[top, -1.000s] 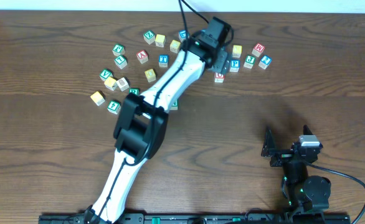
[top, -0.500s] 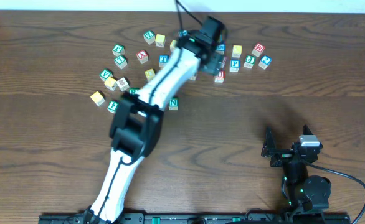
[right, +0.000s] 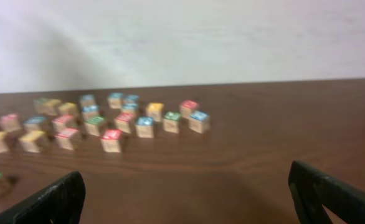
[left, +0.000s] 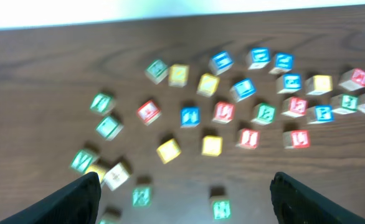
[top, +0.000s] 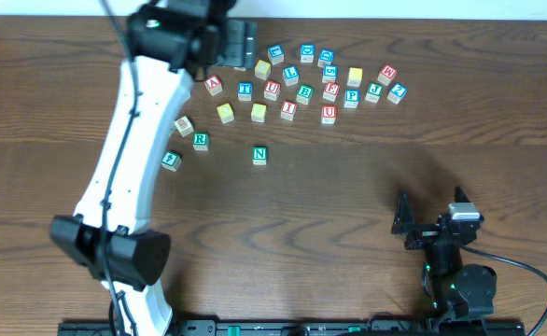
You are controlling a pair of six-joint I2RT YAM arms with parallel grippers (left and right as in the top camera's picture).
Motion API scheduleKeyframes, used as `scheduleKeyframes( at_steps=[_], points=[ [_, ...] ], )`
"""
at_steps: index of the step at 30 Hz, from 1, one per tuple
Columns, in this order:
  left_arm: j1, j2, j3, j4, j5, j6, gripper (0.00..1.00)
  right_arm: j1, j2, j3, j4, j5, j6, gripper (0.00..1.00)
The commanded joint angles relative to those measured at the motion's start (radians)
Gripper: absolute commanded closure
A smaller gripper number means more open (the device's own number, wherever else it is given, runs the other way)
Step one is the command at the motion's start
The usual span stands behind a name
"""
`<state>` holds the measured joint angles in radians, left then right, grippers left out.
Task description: Spell out NEURIPS
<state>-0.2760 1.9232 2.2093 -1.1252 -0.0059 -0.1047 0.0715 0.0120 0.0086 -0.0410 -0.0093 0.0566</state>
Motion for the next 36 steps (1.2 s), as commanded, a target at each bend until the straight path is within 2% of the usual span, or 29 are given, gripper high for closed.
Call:
scheduleKeyframes(
  at_steps=[1,5,11,18,24,31,36],
  points=[
    [0.068,0.004,0.003,-0.047,-0.002,-0.032,0.14,0.009,-0.005,-0.003,0.049,-0.119,0.006,0.01],
    [0.146,0.003,0.003,-0.088,-0.002,-0.078,0.14,0.009,0.011,0.023,0.068,-0.15,0.01,0.01],
    [0.201,0.003,0.003,-0.1,-0.003,-0.082,0.14,0.009,0.23,0.208,0.03,-0.171,0.008,0.01],
    [0.201,0.003,0.003,-0.093,-0.003,-0.08,0.14,0.009,0.755,0.648,-0.146,-0.288,-0.013,0.01],
    [0.201,0.003,0.003,-0.093,-0.003,-0.08,0.14,0.023,1.132,1.007,-0.307,-0.436,-0.013,0.01],
    [0.201,0.005,0.001,-0.089,-0.003,-0.08,0.14,0.09,1.522,1.374,-0.484,-0.418,-0.013,0.01],
    [0.201,0.005,0.0,-0.089,-0.003,-0.08,0.14,0.121,1.798,1.672,-0.675,-0.362,-0.014,0.01]
  ],
)
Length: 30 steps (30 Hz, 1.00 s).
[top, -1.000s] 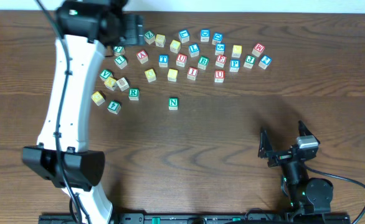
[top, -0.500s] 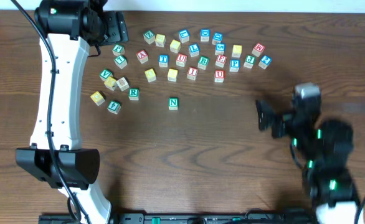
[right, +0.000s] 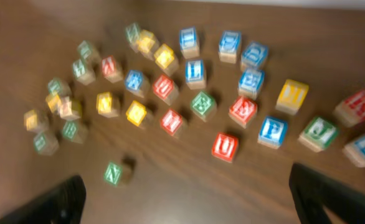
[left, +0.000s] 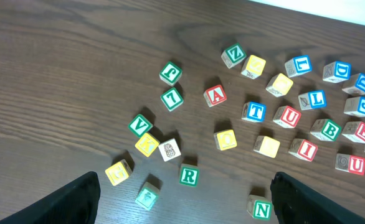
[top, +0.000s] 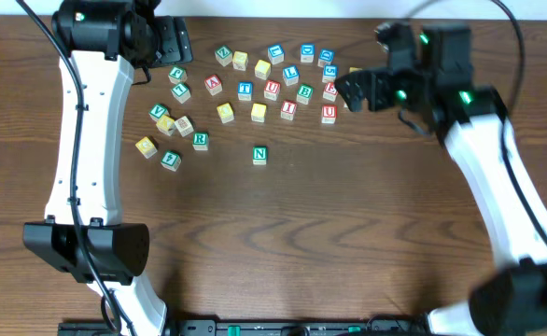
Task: Spell out NEURIPS
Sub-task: 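Raise the left arm aside and reach the right gripper to the red E block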
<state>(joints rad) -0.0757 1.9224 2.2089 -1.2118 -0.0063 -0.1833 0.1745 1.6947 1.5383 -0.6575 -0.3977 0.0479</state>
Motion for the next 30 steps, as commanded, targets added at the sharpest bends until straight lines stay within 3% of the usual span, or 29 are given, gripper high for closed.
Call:
scheduleKeyframes(
  at_steps=[1,5,15,20,25,30],
  points=[
    [0.001,0.006,0.001,-0.003,-0.002,-0.002,0.14,0.02,0.156,0.19,-0.086,0.032,-0.005,0.01],
    [0.001,0.006,0.001,-0.003,-0.002,-0.002,0.14,0.021,0.27,0.297,-0.108,0.032,-0.012,0.01],
    [0.001,0.006,0.001,-0.003,-0.002,-0.002,0.14,0.03,0.336,0.298,0.005,0.029,-0.009,0.01],
    [0.001,0.006,0.001,-0.003,-0.002,-0.002,0.14,0.067,0.365,0.298,0.032,0.151,0.152,0.09],
    [0.001,0.006,0.001,0.013,-0.002,-0.002,0.14,0.127,0.399,0.298,0.015,0.305,0.302,0.11],
    [0.001,0.006,0.001,0.02,-0.002,-0.002,0.14,0.161,0.432,0.298,0.019,0.401,0.36,0.17]
  ],
)
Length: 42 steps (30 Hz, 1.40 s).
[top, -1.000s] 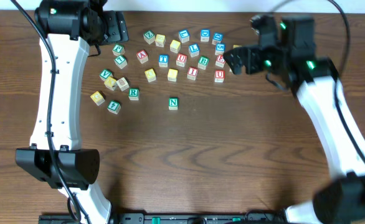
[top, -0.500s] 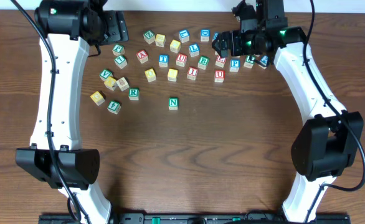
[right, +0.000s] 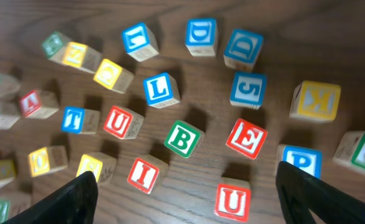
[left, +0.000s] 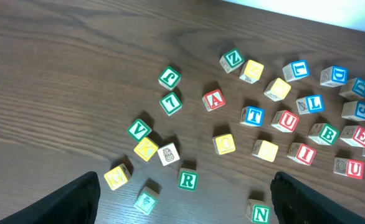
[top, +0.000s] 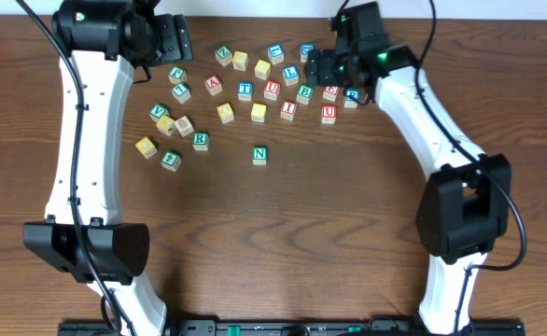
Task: Spell out NEURIPS
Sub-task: 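Raise the left arm aside and reach the right gripper to the red E block, then close the right gripper on the red E block and lift it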
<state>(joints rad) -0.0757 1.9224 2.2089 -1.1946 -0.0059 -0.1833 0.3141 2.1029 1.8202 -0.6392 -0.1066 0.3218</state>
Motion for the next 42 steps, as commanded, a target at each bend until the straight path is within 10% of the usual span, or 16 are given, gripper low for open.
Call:
scheduleKeyframes(
  at_steps=[1,23,42],
  points=[
    [0.001,0.006,0.001,0.003,-0.003,-0.002,0.14,0.024,0.027,0.016,-0.001,0.121,0.094,0.2],
    [0.001,0.006,-0.027,0.006,-0.003,-0.002,0.14,0.026,0.183,0.016,0.099,0.241,0.183,0.52],
    [0.001,0.006,-0.029,0.006,-0.003,-0.002,0.14,0.005,0.25,0.016,0.105,0.266,0.182,0.54]
  ],
)
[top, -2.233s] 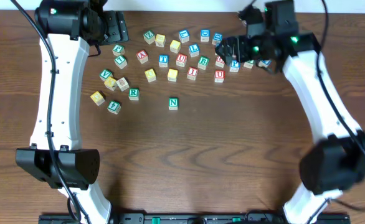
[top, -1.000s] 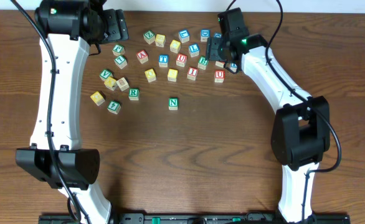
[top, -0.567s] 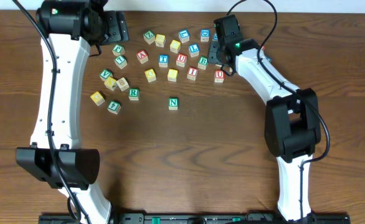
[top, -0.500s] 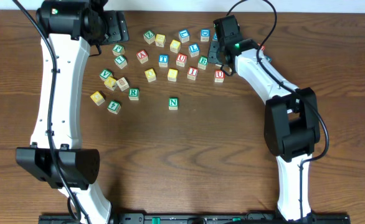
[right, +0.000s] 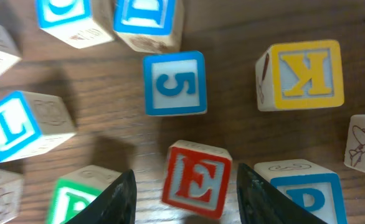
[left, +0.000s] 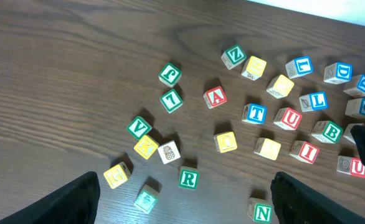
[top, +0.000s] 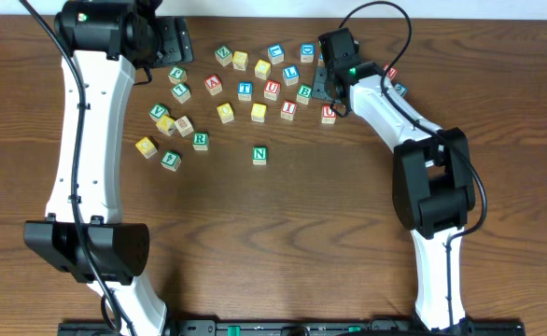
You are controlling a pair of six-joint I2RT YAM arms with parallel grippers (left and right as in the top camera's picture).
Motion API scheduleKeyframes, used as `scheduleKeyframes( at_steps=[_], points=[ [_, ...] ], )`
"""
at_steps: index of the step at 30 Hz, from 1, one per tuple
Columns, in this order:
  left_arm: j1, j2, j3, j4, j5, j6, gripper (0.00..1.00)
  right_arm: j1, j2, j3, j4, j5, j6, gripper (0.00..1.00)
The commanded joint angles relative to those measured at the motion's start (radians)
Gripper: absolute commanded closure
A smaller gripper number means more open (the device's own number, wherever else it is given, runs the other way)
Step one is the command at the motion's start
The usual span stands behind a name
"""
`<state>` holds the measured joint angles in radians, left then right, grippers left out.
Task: Spell out NEURIPS
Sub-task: 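Close the right gripper on the red E block and lift it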
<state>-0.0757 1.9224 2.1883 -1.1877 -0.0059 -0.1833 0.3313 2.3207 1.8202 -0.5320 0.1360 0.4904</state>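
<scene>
A green N block (top: pixel 259 155) sits alone in front of the scattered letter blocks. My right gripper (right: pixel 184 174) is open and low over the cluster, one finger on each side of a red E block (right: pixel 198 180). In the overhead view the right gripper (top: pixel 332 90) covers that E. A green R (left: pixel 188 177), a red U (left: pixel 288 118), a red I (left: pixel 306 151) and a blue P (right: pixel 302 190) lie in the cluster. My left gripper (left: pixel 184 186) hangs open and empty high above the back left of the table.
Close around the E lie a blue 5 (right: pixel 174 83), a yellow K (right: pixel 301 74), a blue L (right: pixel 17 127) and a green block (right: pixel 76 196). A looser group of yellow and green blocks (top: pixel 166 126) sits at the left.
My right gripper has come down from above the cluster, and its open fingers now stand on either side of the red E. The left arm and all blocks are unchanged.
At first the right arm was folded at the front right and the left gripper hung over the back middle. Then the left was at the back left and the right over the cluster's right end. The right got closer and now straddles the E.
</scene>
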Motion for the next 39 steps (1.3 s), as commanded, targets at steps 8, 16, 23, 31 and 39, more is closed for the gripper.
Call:
scheduleKeyframes(
  at_steps=[8,16,23,31,39],
  points=[
    [0.001,0.006,-0.008,-0.001,-0.003,-0.002,0.14,-0.013,0.036,0.015,-0.002,0.041,0.01,0.62],
    [0.001,0.006,-0.008,-0.001,-0.003,-0.002,0.14,-0.013,0.035,0.015,-0.002,0.045,-0.002,0.8],
    [0.001,0.006,-0.008,-0.001,-0.003,-0.002,0.14,-0.013,-0.01,0.016,-0.005,0.039,-0.063,0.84],
    [0.001,0.006,-0.008,0.0,-0.003,-0.002,0.14,-0.006,-0.157,0.017,-0.105,-0.032,-0.123,0.88],
    [0.001,0.006,-0.008,0.004,-0.003,-0.002,0.13,0.009,-0.245,0.017,-0.341,-0.161,-0.133,0.89]
  ],
)
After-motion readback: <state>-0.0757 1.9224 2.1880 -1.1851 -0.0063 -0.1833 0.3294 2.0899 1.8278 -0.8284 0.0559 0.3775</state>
